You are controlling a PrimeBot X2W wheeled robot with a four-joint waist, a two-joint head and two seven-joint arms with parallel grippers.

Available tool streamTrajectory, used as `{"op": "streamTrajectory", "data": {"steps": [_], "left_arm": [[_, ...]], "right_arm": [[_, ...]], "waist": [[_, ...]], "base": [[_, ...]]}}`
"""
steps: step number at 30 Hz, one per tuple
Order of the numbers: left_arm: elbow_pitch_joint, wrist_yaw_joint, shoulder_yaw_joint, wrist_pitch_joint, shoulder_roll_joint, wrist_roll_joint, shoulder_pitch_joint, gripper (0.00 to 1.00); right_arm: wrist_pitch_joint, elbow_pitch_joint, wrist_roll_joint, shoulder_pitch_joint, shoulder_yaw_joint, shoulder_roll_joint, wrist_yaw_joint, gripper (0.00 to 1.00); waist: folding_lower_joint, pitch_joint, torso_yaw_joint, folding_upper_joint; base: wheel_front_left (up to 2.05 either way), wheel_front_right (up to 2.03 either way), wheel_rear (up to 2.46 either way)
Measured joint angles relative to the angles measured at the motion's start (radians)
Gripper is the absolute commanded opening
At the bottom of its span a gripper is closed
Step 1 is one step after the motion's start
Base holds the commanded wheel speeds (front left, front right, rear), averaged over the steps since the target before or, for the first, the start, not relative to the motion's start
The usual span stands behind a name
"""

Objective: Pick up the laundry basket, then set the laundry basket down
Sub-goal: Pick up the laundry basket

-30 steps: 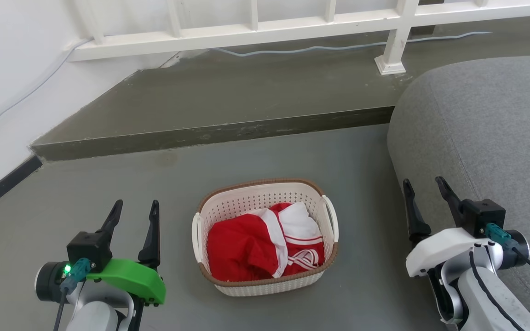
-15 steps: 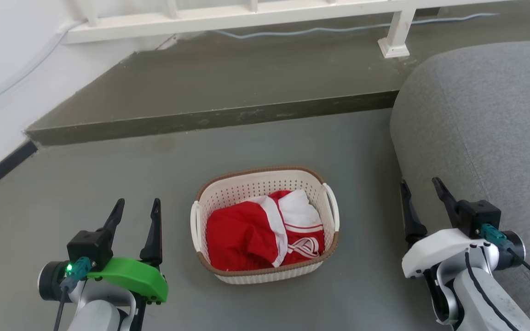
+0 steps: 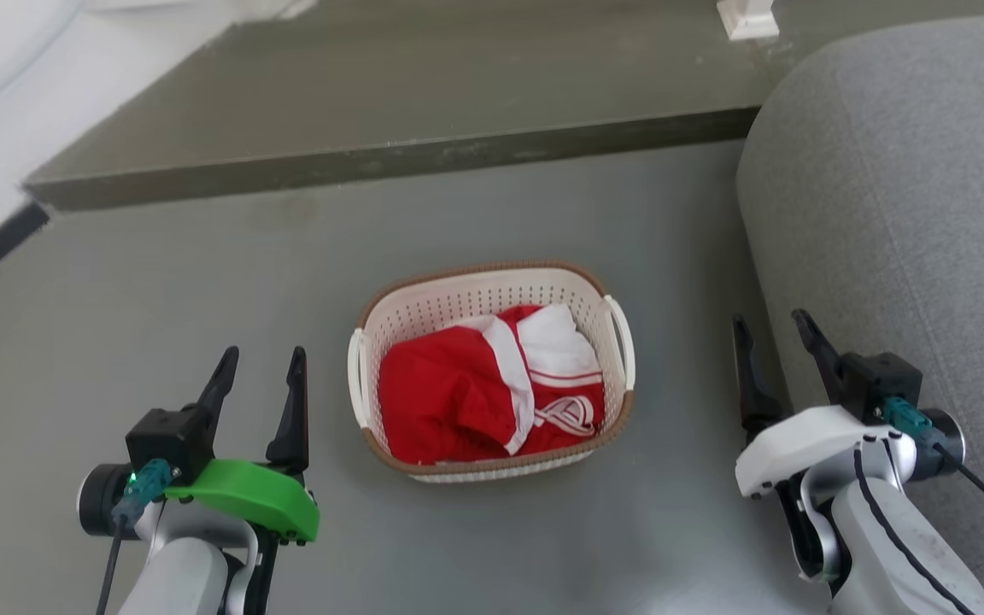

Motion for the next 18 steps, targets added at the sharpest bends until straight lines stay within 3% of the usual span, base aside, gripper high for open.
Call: {"op": "streamTrajectory", "data": {"steps": [18], "left_arm": [[-0.014, -0.022, -0.01, 0.0, 0.001, 0.002, -0.104, 1.0]], "right_arm": [[0.0, 0.011, -0.029, -0.102, 0.009, 0.017, 0.0, 1.0]], "waist": [[0.0, 0.218, -0.004, 0.0]], "base": [[0.0, 0.0, 0.0]]}}
